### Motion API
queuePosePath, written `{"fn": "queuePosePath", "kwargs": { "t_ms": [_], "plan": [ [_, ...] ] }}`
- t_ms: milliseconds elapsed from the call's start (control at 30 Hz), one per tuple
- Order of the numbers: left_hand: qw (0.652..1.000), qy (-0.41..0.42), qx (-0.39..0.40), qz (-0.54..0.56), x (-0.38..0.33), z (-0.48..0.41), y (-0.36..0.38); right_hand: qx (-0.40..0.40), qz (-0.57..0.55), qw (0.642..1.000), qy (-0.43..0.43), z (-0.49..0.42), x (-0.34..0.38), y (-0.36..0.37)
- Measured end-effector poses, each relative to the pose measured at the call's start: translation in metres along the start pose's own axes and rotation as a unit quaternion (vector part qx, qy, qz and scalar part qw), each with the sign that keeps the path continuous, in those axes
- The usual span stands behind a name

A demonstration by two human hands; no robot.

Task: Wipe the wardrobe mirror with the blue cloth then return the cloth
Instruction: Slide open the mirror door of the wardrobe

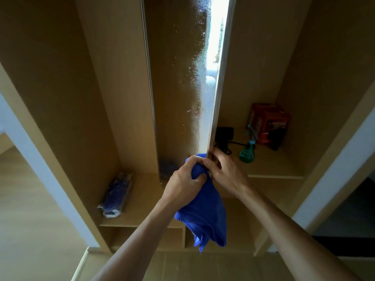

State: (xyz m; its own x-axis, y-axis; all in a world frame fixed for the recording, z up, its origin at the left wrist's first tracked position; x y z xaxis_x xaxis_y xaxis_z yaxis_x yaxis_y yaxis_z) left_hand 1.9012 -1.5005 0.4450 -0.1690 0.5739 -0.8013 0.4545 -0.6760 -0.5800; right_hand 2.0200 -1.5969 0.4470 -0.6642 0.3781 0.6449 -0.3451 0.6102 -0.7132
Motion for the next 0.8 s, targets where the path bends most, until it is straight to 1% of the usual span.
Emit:
{"fn": "queuePosePath", "kwargs": {
  "t_ms": [167, 333, 800],
  "plan": [
    [1.0, -0.011, -0.013, 0.0, -0.011, -0.011, 0.015, -0.022, 0.002, 1.0, 0.011, -0.006, -0.019, -0.004],
    [1.0, -0.018, -0.005, -0.008, -0.016, -0.024, 0.027, -0.042, 0.002, 0.999, 0.02, -0.014, -0.035, -0.01],
    [0.999, -0.029, -0.01, -0.018, -0.025, -0.059, 0.054, -0.034, 0.022, 0.998, 0.045, -0.04, -0.061, -0.027]
  ]
}}
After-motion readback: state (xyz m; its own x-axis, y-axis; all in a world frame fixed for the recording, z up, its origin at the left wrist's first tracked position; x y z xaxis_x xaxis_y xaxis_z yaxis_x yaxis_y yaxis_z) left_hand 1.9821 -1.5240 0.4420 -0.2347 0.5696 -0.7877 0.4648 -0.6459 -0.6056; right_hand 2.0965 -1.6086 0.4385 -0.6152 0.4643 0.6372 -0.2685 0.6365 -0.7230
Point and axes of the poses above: each hand's wrist, its own z-axis away from the middle knuckle, its own y-axis out of the palm, x = y × z, the point moved 4 cm from there along -z, towards the middle knuckle
